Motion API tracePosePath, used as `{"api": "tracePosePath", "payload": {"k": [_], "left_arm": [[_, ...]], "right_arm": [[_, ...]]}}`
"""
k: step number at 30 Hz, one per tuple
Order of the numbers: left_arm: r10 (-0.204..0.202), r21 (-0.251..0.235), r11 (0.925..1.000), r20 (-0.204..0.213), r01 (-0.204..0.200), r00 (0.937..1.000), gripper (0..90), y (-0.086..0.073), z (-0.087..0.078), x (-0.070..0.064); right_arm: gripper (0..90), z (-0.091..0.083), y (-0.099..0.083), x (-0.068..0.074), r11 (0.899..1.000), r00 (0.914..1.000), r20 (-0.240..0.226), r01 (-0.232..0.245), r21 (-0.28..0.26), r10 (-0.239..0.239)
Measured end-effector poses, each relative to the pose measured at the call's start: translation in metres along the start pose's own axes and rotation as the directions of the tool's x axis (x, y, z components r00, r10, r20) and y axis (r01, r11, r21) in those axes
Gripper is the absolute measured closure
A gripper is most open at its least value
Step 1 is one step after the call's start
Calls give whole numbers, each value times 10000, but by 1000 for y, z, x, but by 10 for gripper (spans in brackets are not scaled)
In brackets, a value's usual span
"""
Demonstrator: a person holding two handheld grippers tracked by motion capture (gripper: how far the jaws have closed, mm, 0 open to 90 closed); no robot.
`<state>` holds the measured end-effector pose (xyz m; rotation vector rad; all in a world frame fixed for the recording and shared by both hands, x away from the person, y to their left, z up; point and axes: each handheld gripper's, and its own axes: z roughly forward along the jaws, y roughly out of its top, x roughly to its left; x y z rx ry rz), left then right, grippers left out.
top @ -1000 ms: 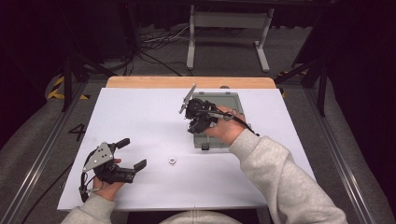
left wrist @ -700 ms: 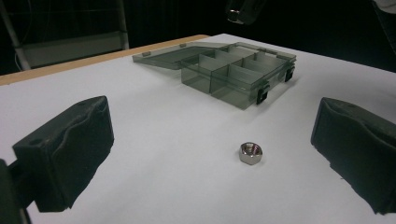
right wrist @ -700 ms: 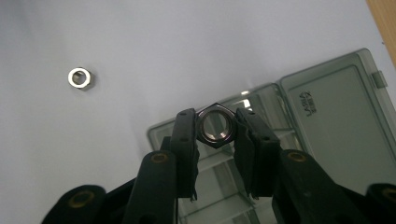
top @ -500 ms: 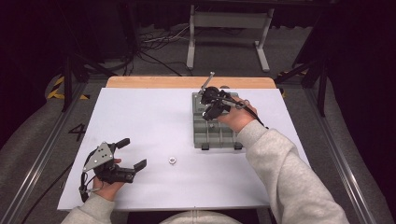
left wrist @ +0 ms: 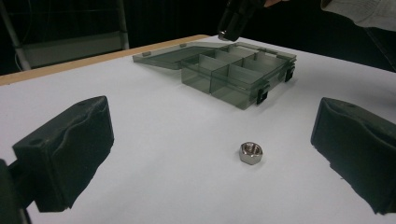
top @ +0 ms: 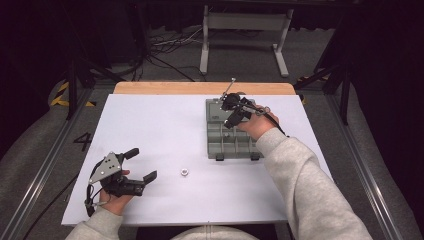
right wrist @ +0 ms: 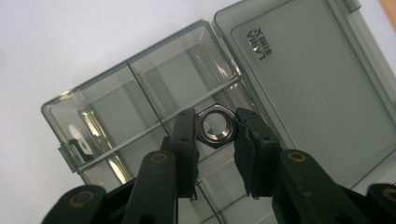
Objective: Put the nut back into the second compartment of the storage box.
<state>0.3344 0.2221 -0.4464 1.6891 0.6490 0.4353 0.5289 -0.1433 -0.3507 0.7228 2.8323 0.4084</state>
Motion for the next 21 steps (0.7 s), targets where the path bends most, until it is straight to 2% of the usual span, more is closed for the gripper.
{"api": "tracePosePath", "payload": {"k": [12,21], "left_arm": [[2,6,10000,22,-2,10000,0,0,0,0],[35,-33,10000,-2,-35,10000,0,0,0,0]], "right_arm": [[696,26,-8,-3,9973,9996,-186,-189,709,202],[695,35,-8,-2,9955,9995,-223,-216,921,238]]}}
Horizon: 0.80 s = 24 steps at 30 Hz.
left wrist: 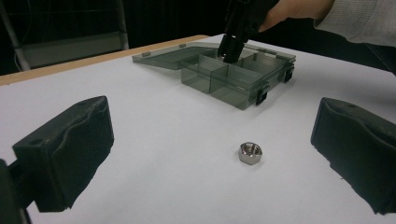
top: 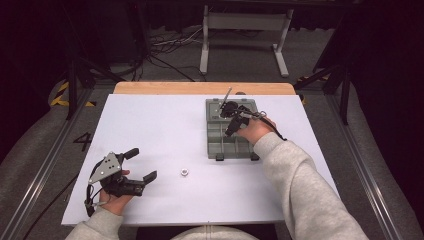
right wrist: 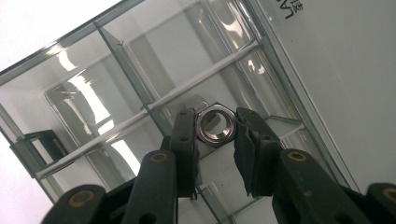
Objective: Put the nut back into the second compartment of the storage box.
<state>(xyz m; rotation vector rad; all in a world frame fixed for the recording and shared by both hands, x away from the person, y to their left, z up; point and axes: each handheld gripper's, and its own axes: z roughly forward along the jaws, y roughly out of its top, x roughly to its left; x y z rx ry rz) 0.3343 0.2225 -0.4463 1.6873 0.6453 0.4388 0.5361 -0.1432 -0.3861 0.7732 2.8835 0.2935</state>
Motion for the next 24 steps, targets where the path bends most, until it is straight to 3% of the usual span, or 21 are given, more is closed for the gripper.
{"api": "tracePosePath", "payload": {"k": [3,8,15,19,24], "left_arm": [[-6,-9,10000,8,6,10000,0,0,0,0],[15,-3,10000,9,-15,10000,0,0,0,0],[-28,30,10000,15,28,10000,0,0,0,0],[-36,2,10000,0,36,10000,0,0,0,-1],[-40,12,10000,12,40,10000,0,0,0,-1]], "right_arm": [[691,0,0,0,10000,10000,-41,-4,3,4],[597,-3,0,-1,9998,10000,31,-72,-164,73],[448,-26,1,10,9957,10000,-2,36,-926,-36],[280,-42,6,31,9841,9977,145,670,-1645,-655],[89,-55,11,60,9663,9878,75,1535,-2068,-1553]]}}
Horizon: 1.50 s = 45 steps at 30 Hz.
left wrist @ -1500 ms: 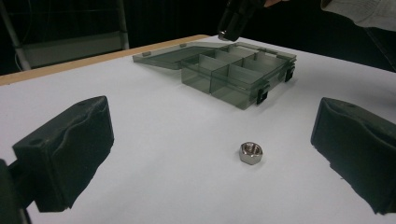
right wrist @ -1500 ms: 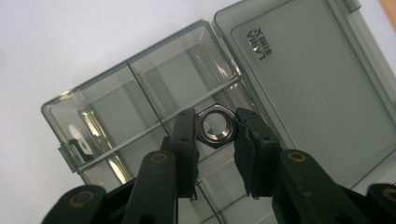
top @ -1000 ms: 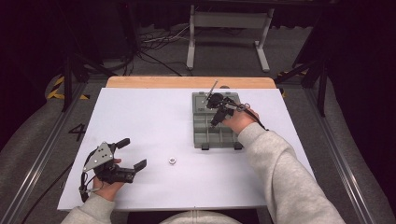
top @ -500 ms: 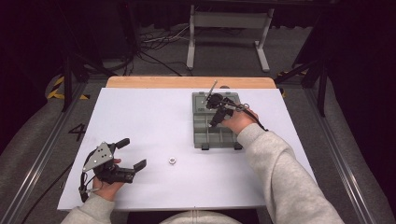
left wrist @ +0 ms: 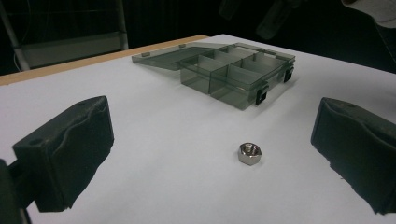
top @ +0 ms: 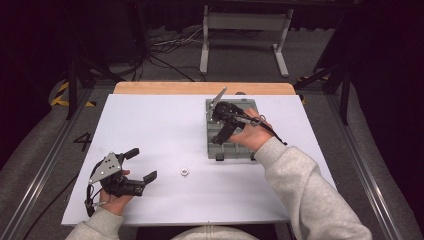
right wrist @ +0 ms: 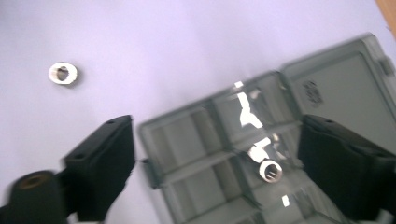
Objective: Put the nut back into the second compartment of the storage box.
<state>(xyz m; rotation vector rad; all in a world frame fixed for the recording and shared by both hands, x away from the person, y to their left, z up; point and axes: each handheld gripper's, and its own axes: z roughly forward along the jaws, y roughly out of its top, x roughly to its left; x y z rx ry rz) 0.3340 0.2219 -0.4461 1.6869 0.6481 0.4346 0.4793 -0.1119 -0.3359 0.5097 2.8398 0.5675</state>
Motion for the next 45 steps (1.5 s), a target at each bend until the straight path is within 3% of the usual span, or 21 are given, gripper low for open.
{"api": "tracePosePath", "payload": {"k": [5,16,22,30,33,36,39,40,45], "left_arm": [[43,-1,10000,-4,-43,10000,0,0,0,0],[-16,-48,10000,-4,16,10000,0,0,-1,0],[-20,-49,10000,-4,20,10000,0,0,-1,0],[24,-72,10000,-57,-25,10000,0,0,-3,0],[35,-69,10000,-58,-36,10000,0,0,-3,1],[3,-86,10000,-35,-3,10000,0,0,-3,1],[-30,-67,10000,-19,30,10000,0,0,-4,1],[-8,-66,10000,-19,7,10000,0,0,-4,1],[-25,-92,10000,-20,25,10000,0,0,-3,1]], "right_arm": [[57,-5,11,27,9977,9975,-256,662,-147,-665],[36,-4,28,65,9844,9828,-562,1749,-216,-1758],[13,13,34,82,9770,9740,-793,2133,48,-2123],[60,42,36,99,9684,9648,-1184,2428,569,-2349],[101,55,36,105,9630,9600,-1334,2579,783,-2462],[196,64,35,108,9558,9579,-1207,2736,1075,-2606],[272,71,36,111,9533,9579,-1276,2730,1289,-2571],[334,76,36,111,9516,9559,-1393,2769,1334,-2586],[453,85,36,109,9559,9581,-1638,2582,1400,-2348]]}}
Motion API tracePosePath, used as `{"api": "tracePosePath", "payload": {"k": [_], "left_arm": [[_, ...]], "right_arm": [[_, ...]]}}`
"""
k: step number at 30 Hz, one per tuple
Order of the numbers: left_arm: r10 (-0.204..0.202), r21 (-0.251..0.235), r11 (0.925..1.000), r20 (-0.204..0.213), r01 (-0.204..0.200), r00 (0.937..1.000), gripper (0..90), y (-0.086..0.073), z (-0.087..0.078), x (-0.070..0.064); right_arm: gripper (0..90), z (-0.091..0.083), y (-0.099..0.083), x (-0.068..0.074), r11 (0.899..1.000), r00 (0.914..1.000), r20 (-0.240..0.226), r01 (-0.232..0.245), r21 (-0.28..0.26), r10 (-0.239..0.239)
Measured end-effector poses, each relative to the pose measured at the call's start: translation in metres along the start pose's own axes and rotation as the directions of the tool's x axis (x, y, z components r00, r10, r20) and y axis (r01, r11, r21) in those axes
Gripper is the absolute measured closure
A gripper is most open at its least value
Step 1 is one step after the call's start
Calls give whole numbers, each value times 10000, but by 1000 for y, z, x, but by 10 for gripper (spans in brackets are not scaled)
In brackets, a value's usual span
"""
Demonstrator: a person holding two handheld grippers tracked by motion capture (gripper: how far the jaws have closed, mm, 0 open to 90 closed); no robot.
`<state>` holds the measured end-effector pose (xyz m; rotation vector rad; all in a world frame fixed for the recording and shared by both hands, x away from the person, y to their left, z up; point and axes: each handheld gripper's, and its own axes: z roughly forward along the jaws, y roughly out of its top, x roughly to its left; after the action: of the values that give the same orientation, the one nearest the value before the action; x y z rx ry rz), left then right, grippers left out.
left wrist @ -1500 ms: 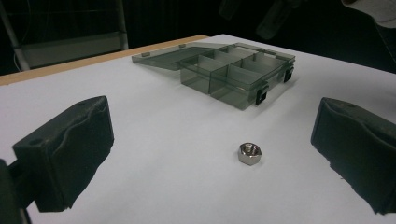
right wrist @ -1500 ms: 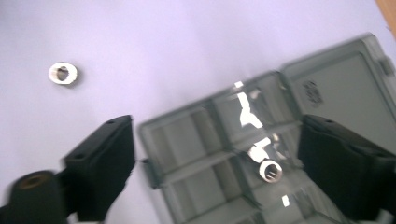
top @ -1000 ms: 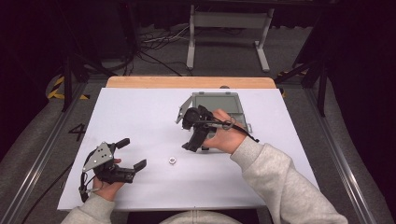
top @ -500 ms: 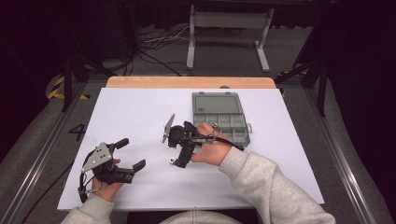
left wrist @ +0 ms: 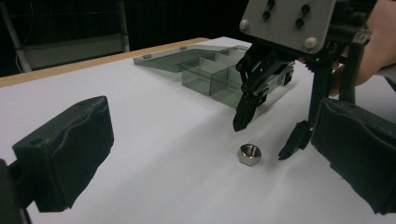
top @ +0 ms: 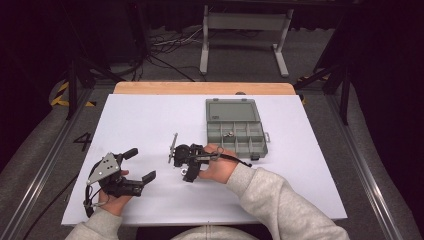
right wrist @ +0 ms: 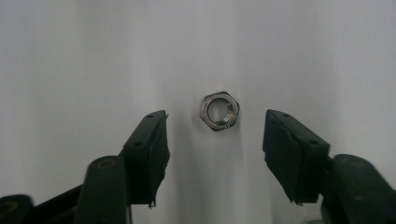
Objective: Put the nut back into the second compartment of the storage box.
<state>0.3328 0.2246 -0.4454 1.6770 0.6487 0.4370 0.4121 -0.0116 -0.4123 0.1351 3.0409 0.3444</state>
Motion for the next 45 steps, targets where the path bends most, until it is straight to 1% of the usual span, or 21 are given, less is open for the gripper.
{"api": "tracePosePath", "payload": {"k": [2,3,4,7,8,9,11,13,15,21,23,25,26,27,32,33,34,36,37,42,45], "left_arm": [[-12,-10,10000,3,12,10000,0,0,0,0],[-11,-3,10000,11,11,10000,0,0,0,0],[-15,-1,10000,7,15,10000,0,0,0,0],[-38,-11,10000,7,38,10000,0,0,0,0],[-27,-3,10000,12,27,10000,0,0,0,0],[-26,-2,10000,12,26,10000,0,0,0,0],[38,3,10000,4,-38,10000,0,0,0,0],[3,-14,10000,0,-3,10000,0,0,0,0],[2,-5,10000,-4,-2,10000,0,0,0,0],[-15,-37,10000,-1,15,10000,0,0,0,0],[1,-4,10000,-6,-1,10000,0,0,0,0],[-20,-5,10000,1,20,10000,0,0,0,0],[-7,6,10000,-1,7,10000,0,0,0,0],[-2,0,10000,-1,2,10000,0,0,0,0],[-24,20,10000,14,24,10000,0,0,0,0],[-25,21,10000,19,25,10000,0,0,0,0],[-25,21,10000,15,25,10000,0,0,0,0],[-33,14,10000,21,33,10000,0,0,0,0],[-33,14,10000,21,33,10000,0,0,0,0],[-39,2,10000,43,39,10000,0,0,2,0],[-43,-25,10000,14,43,10000,0,0,2,0]], "right_arm": [[518,3,0,-2,9998,9997,-188,-182,86,184],[531,5,0,-4,9999,9997,-207,-146,12,147],[545,5,0,-4,9994,9991,-281,-320,112,323],[592,8,0,-7,9992,9982,-452,-403,-28,401],[613,8,1,-7,9991,9980,-460,-428,3,428],[627,9,2,-8,9995,9984,-479,-315,-56,311],[646,11,3,-8,9993,9982,-482,-360,-58,357],[679,12,4,-7,9993,9985,-408,-363,76,365],[697,13,4,-7,9993,9984,-423,-373,95,377],[700,10,4,-6,9990,9985,-308,-444,91,447],[700,5,3,-6,9994,9990,-307,-330,-86,328],[700,-1,3,-5,9992,9989,-312,-342,-198,336],[700,-3,3,-4,9988,9985,-321,-446,-211,439],[700,-7,3,-4,9990,9990,-308,-333,-300,324],[700,-29,1,-4,9975,9990,-167,-424,-559,416],[700,-33,1,-5,9978,9994,-108,-324,-570,319],[699,-37,0,-4,9973,9990,-90,-434,-589,430],[699,-44,-2,-6,9972,9990,24,-442,-609,445],[699,-44,-2,-6,9972,9990,24,-442,-609,445],[700,-67,-8,-13,9942,9975,298,-612,-883,641],[699,-73,-10,-16,9939,9968,395,-651,-894,689]]}}
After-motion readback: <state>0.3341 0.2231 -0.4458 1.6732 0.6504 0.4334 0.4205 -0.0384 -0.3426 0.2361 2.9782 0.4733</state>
